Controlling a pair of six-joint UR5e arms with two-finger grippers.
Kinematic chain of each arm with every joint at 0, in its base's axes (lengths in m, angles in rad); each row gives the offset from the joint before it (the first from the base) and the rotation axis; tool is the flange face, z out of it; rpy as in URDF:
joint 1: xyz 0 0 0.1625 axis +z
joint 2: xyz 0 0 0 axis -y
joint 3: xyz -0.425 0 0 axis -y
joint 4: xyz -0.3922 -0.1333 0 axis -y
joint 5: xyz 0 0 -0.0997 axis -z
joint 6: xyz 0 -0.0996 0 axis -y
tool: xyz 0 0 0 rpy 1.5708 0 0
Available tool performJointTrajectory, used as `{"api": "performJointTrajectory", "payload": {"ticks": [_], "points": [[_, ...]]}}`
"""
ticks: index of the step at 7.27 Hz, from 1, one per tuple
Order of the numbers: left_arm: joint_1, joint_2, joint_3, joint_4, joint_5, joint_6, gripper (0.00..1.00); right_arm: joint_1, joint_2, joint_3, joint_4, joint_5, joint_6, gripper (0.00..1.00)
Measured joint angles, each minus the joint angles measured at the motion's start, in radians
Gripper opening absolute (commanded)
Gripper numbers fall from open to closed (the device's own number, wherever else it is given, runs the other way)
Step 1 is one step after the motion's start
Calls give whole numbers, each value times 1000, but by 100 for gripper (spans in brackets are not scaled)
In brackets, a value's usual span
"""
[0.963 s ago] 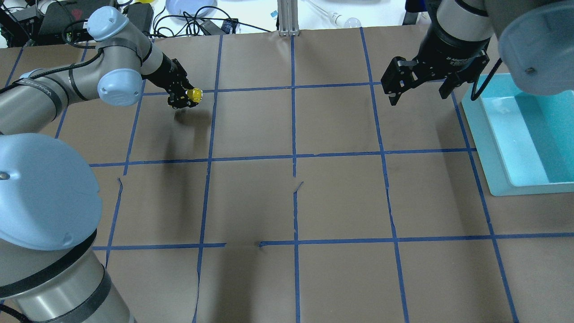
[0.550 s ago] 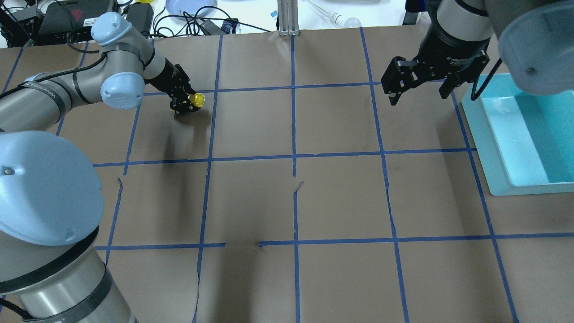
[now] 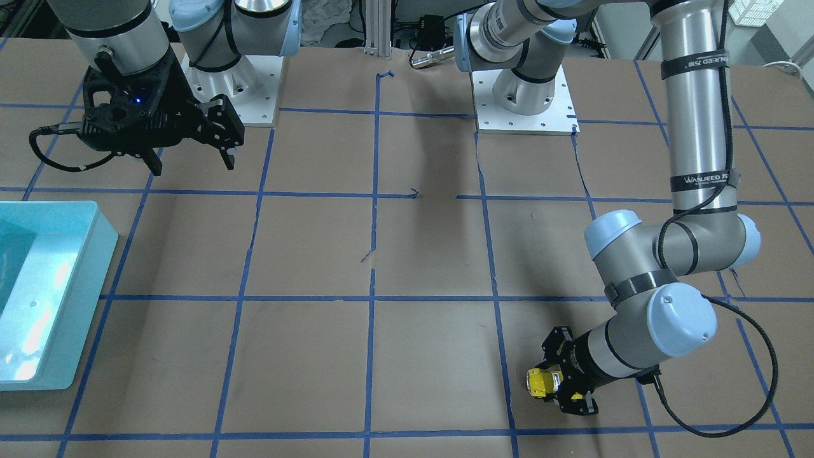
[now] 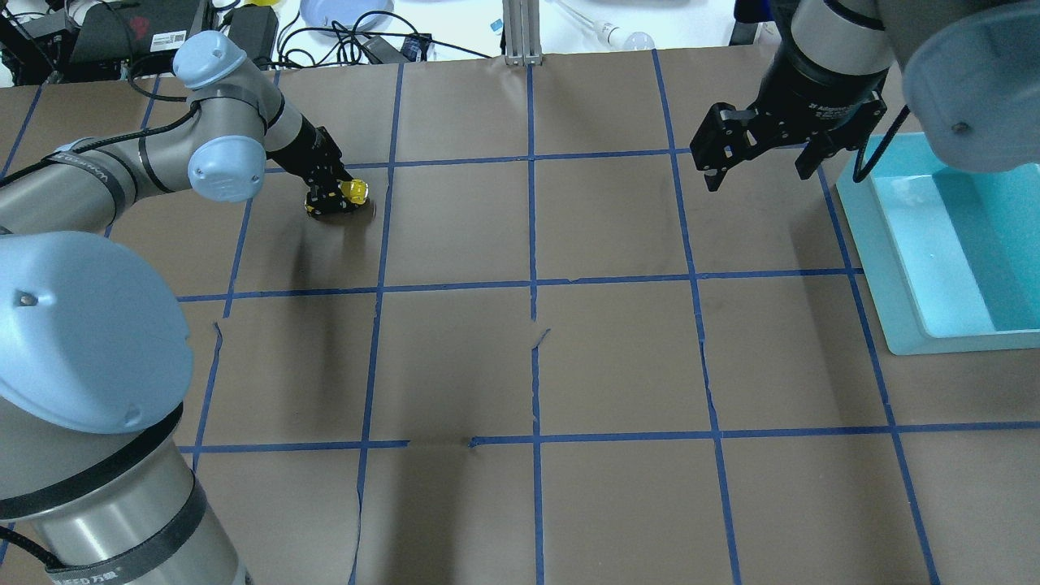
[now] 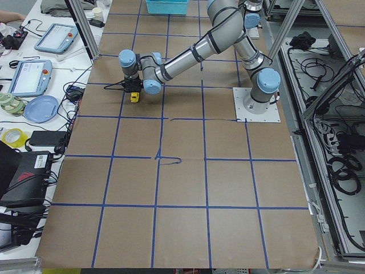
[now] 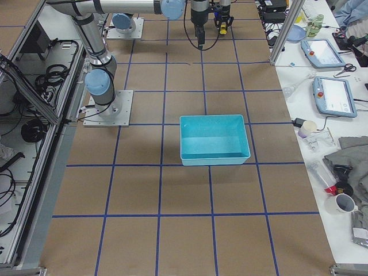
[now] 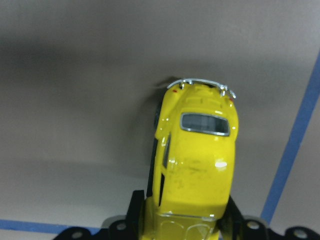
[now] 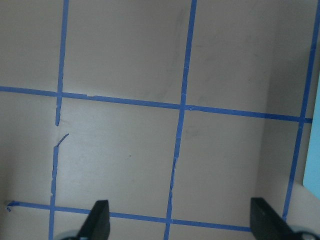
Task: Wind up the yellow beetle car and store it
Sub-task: 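Drag the held car back and forth on the table with the left gripper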
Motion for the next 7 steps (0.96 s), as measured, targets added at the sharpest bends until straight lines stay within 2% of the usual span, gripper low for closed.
{"api": "performJointTrajectory", "payload": {"ticks": [7], "points": [[49, 2, -3, -19, 65, 46, 21, 0, 0, 0, 1, 0, 0, 100]]}}
